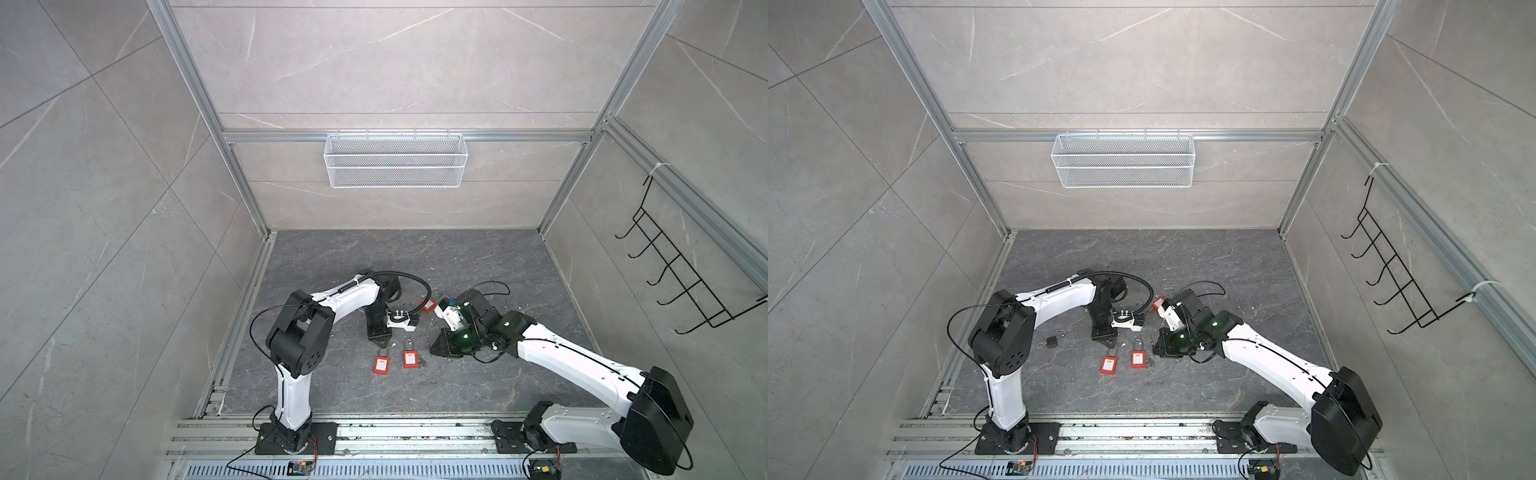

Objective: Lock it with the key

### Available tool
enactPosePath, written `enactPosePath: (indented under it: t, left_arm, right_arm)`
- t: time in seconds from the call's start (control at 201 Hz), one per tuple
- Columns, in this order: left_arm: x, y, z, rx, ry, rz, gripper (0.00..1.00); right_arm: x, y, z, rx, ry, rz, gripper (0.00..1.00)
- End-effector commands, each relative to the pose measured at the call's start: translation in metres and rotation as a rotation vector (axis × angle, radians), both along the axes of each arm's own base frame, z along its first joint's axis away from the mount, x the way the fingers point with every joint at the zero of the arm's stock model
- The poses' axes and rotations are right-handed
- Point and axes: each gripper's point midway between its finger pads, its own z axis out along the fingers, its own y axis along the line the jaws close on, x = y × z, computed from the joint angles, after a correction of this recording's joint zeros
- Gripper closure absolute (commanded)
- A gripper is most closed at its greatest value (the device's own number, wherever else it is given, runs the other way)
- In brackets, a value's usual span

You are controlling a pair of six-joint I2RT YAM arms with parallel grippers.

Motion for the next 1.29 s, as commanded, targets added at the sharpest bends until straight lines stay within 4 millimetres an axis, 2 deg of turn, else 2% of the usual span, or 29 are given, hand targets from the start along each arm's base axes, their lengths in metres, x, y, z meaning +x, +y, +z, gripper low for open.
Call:
enactPosePath:
  t: [0.0, 0.129, 0.244, 0.373, 0.558, 0.777, 0.896, 1.016, 1.12, 1.29]
  left_arm:
    - [0.007, 0.000, 0.010, -0.034, -0.046, 0.045, 0.71]
    - [0.022, 0.002, 0.029, -0.118, -0.123, 0.164, 0.70]
    - [0.036, 0.001, 0.062, -0.285, -0.194, 0.355, 0.70]
    - [0.042, 0.014, 0.092, -0.437, -0.270, 0.555, 0.70]
    - [0.025, 0.033, 0.118, -0.540, -0.304, 0.747, 0.69]
    - [-0.005, 0.041, 0.152, -0.730, -0.309, 0.869, 0.69]
    - [-0.016, 0.049, 0.173, -0.800, -0.302, 0.956, 0.56]
    - [-0.031, 0.050, 0.177, -0.827, -0.269, 0.958, 0.56]
    - [-0.036, 0.053, 0.167, -0.812, -0.230, 1.000, 0.56]
    - [-0.042, 0.055, 0.157, -0.783, -0.172, 1.057, 0.56]
  right_arm:
    - [-0.004, 0.000, -0.013, -0.043, 0.041, -0.078, 1.00]
    - [-0.011, 0.008, -0.019, -0.073, 0.059, -0.078, 1.00]
    - [-0.015, 0.025, -0.024, -0.106, 0.079, -0.050, 1.00]
    - [-0.014, 0.048, -0.029, -0.142, 0.087, -0.004, 1.00]
    - [-0.003, 0.068, -0.046, -0.200, 0.121, 0.010, 1.00]
    - [-0.002, 0.080, -0.067, -0.244, 0.184, 0.040, 1.00]
    - [-0.001, 0.086, -0.074, -0.251, 0.206, 0.050, 1.00]
    - [-0.004, 0.090, -0.086, -0.258, 0.245, 0.061, 1.00]
    - [-0.006, 0.095, -0.097, -0.253, 0.280, 0.068, 1.00]
    - [-0.008, 0.102, -0.103, -0.261, 0.304, 0.090, 0.95]
